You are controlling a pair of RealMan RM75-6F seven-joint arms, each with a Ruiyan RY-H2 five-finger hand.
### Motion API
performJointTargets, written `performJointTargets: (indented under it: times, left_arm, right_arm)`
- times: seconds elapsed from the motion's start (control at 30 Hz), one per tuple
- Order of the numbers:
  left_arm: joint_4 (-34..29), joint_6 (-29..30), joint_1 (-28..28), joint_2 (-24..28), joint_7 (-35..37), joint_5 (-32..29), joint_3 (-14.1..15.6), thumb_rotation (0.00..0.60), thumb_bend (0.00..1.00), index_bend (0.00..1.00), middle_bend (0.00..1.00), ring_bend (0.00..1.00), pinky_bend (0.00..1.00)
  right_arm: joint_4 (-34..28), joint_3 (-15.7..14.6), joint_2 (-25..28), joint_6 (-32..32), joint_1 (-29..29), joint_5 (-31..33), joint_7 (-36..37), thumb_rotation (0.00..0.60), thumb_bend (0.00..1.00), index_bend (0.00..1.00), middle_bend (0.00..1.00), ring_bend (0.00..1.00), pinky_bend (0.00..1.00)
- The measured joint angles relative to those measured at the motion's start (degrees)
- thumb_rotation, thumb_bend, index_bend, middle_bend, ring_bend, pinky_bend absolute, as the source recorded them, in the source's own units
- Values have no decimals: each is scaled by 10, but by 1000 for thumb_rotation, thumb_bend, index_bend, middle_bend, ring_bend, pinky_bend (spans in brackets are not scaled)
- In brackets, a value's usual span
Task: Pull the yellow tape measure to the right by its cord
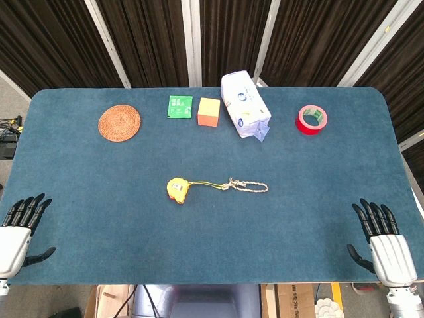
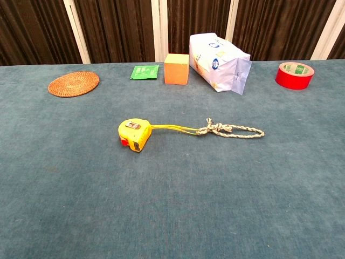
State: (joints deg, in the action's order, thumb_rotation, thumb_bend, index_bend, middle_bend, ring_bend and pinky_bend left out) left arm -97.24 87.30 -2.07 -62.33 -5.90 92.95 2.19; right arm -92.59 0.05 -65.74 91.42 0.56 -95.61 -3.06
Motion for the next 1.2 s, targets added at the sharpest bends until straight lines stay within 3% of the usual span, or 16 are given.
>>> performJointTargets:
  times: [0.6, 0.9, 1.2]
  left_arm:
    - [0, 2, 0, 0, 0, 3, 0, 600, 0, 0, 0, 0, 0]
    - [0, 6, 0, 2, 6, 8, 0, 600, 0, 0, 0, 0, 0]
    - [-1, 4, -2, 3, 11, 6, -1, 600, 0, 0, 0, 0, 0]
  right_arm:
    - [-4, -4, 3, -6, 2, -5, 6, 600, 308, 0, 0, 0, 0]
    - [-18, 4, 9, -21, 30, -29, 21, 600, 308, 3, 0, 0, 0]
    - [-84, 42, 8, -125, 104, 2, -8, 600, 307, 232, 1, 0, 0]
